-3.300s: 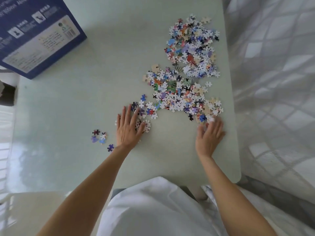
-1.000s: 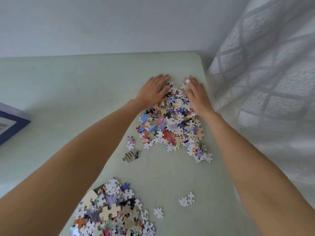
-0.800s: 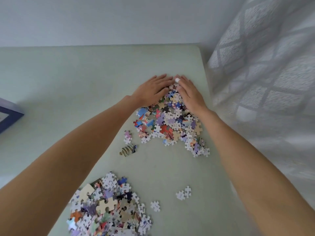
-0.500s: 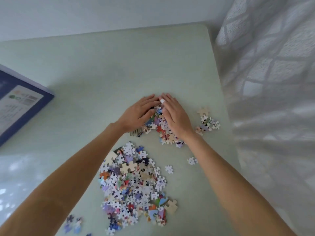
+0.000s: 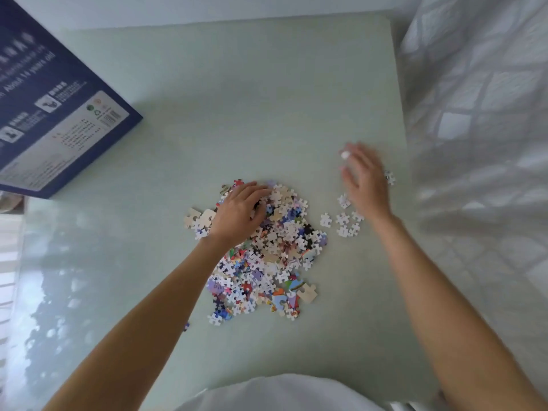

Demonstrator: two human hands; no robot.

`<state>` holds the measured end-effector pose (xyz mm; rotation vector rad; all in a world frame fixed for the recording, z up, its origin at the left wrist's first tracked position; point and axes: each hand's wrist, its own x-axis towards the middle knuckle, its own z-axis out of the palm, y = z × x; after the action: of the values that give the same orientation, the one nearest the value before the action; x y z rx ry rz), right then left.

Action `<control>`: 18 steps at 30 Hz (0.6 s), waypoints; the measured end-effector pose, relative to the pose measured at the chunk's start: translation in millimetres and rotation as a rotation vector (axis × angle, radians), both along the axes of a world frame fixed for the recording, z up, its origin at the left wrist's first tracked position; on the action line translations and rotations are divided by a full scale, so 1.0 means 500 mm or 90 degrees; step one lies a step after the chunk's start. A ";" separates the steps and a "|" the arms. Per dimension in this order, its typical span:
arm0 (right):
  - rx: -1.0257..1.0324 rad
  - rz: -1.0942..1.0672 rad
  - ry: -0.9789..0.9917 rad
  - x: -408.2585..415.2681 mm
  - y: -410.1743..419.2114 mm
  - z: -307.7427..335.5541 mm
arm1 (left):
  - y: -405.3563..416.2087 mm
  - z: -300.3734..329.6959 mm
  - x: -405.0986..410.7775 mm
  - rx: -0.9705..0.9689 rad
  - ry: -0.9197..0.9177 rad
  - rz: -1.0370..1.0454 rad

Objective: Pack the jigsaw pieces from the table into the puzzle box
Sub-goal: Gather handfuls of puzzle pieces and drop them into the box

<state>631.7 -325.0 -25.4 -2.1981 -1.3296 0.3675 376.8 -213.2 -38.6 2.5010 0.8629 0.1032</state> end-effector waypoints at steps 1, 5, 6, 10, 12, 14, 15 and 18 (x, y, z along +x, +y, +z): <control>-0.047 -0.022 -0.032 0.038 -0.008 -0.014 | -0.007 -0.003 -0.003 0.005 0.004 -0.005; -0.170 -0.056 -0.003 0.045 -0.039 -0.052 | -0.023 0.002 -0.019 -0.009 0.044 -0.024; -0.163 -0.058 0.015 0.007 -0.042 -0.052 | -0.025 0.006 -0.024 -0.014 0.055 -0.024; -0.129 -0.008 0.083 -0.207 -0.055 -0.040 | -0.038 0.020 -0.054 -0.060 0.069 -0.006; -0.104 -0.006 0.152 -0.293 -0.057 -0.033 | -0.051 0.029 -0.072 -0.096 0.054 0.014; -0.092 0.016 0.211 -0.352 -0.061 -0.023 | -0.067 0.041 -0.099 -0.119 0.032 0.043; -0.088 0.034 0.233 -0.369 -0.064 -0.018 | -0.072 0.044 -0.113 -0.120 0.029 0.052; -0.071 0.074 0.245 -0.390 -0.079 -0.002 | -0.089 0.048 -0.171 -0.088 0.024 0.077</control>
<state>436.5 -364.4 -26.2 -2.0079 -1.2461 0.8792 291.2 -257.6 -14.6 2.3289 1.0013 0.0355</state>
